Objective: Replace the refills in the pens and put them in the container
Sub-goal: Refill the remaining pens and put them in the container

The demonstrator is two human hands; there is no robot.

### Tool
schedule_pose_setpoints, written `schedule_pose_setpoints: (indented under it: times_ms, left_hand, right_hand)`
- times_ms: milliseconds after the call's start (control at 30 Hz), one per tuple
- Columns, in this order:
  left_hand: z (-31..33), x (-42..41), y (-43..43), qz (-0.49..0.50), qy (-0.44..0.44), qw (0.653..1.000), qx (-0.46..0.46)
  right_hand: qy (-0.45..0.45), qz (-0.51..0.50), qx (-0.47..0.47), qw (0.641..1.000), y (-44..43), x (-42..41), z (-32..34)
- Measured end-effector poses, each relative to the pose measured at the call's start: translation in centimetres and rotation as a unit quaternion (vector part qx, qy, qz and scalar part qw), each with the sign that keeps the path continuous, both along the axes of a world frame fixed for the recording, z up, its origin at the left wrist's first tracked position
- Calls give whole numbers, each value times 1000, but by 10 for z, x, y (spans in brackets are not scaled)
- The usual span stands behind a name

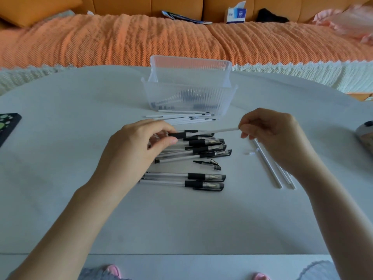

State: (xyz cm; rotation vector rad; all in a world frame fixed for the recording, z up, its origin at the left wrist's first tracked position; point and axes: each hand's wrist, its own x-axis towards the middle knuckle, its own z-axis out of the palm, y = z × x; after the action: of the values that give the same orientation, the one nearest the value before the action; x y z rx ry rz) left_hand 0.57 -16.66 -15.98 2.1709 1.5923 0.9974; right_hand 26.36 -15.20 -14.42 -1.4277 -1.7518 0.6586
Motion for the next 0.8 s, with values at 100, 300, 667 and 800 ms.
schedule_pose_setpoints:
  times_ms: [100,300,667,800]
  left_hand:
    - [-2,8,-3,-20,2,1000,4]
    - [-4,18,-8,-79,27,996,7]
    - [-3,24,-12,-70,16,997,35]
    - [-3,28,-14,-74,34,995,49]
  right_hand:
    - [24,46,-25,998,-5,-15,0]
    - [117,109,-83,984,-12,-37,-2]
    - [97,123,-96,983,-22,-46,-1]
    - [69,113,-100,986,-22,-48,-1]
